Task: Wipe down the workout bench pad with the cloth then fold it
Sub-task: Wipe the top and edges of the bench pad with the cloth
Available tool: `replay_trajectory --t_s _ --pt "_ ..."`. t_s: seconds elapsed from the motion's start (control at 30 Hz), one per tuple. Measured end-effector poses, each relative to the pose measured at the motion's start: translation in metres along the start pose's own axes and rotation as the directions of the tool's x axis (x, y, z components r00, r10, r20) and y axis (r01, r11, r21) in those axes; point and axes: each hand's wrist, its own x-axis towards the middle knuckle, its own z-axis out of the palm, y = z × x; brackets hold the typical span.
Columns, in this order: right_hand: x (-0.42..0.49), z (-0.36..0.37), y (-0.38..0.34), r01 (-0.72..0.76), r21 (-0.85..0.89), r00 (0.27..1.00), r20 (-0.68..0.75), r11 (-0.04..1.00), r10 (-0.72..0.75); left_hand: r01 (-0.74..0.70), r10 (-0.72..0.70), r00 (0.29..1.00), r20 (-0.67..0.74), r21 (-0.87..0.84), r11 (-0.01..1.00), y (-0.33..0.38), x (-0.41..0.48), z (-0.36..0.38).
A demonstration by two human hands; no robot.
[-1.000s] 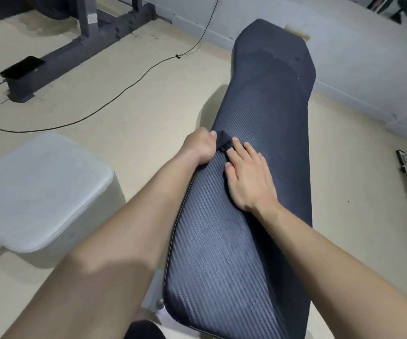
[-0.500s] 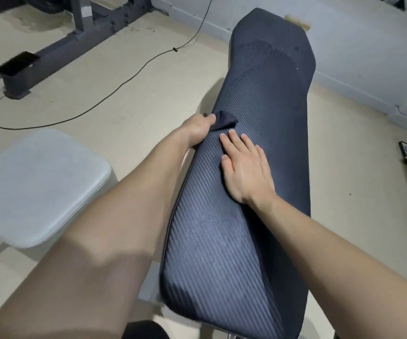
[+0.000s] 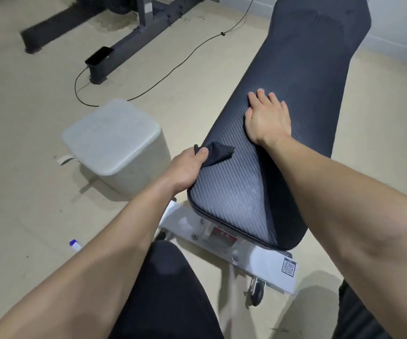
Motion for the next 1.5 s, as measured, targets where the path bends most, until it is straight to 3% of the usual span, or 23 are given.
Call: replay_trajectory --t_s 0.13,0.27,0.57,0.67,0.73,0.77,0.83,0.9,0.97,1.07,1.17,1.27,1.37,1.5 --pt "-0.006 0.0 -0.002 -0.015 0.041 0.999 0.031 0.999 0.014 0.051 -0.052 0.986 -0.161 -0.01 0.999 -0.009 -0.045 0.02" --pt "-0.01 -0.004 0.002 0.008 0.087 0.999 0.046 0.996 -0.012 0.109 -0.069 0.95 -0.304 0.116 0.987 -0.003 -0.054 0.03" --pt "-0.006 0.004 0.007 0.03 0.187 0.996 -0.091 0.982 -0.013 0.138 0.056 0.911 -0.408 0.429 0.893 0.065 0.064 0.029" --pt "0.0 -0.001 0.015 0.006 0.483 0.993 -0.104 0.875 0.05 0.137 0.089 0.915 -0.394 0.51 0.849 0.094 0.09 0.042" --pt "-0.001 -0.016 0.023 -0.069 0.71 0.994 -0.007 0.701 0.105 0.129 0.152 0.9 -0.408 0.583 0.802 0.099 0.085 0.047" --pt "-0.003 -0.026 0.028 -0.126 0.762 0.99 0.059 0.635 0.127 0.111 0.204 0.889 -0.409 0.626 0.772 0.102 0.079 0.048" --pt "-0.013 -0.04 0.037 -0.162 0.726 0.987 0.124 0.668 0.104 0.048 0.311 0.872 -0.377 0.7 0.713 0.104 0.061 0.059" --pt "-0.022 -0.052 0.045 -0.137 0.619 0.985 0.17 0.773 0.039 -0.063 0.317 0.914 -0.252 0.685 0.726 0.118 0.041 0.076" --pt "-0.031 -0.063 0.051 -0.152 0.564 0.966 0.26 0.812 0.0 -0.113 0.283 0.944 -0.17 0.641 0.759 0.132 0.028 0.092" --pt "-0.04 -0.071 0.06 -0.14 0.504 0.92 0.384 0.852 -0.075 0.031 0.131 0.922 -0.363 0.408 0.912 0.145 0.031 0.089" --pt "-0.042 -0.07 0.066 -0.136 0.539 0.876 0.458 0.831 -0.154 0.238 0.076 0.858 -0.509 0.523 0.818 0.14 0.029 0.085" --pt "-0.046 -0.068 0.075 -0.044 0.574 0.861 0.437 0.818 -0.26 0.435 -0.013 0.758 -0.652 0.491 0.755 0.131 0.021 0.089" --pt "-0.034 -0.072 0.099 0.047 0.601 0.789 0.468 0.798 -0.399 0.462 -0.158 0.752 -0.64 0.341 0.819 0.139 0.02 0.117" --pt "-0.007 -0.089 0.148 0.087 0.597 0.716 0.519 0.797 -0.467 0.369 -0.057 0.74 -0.67 0.334 0.867 0.188 0.029 0.174"
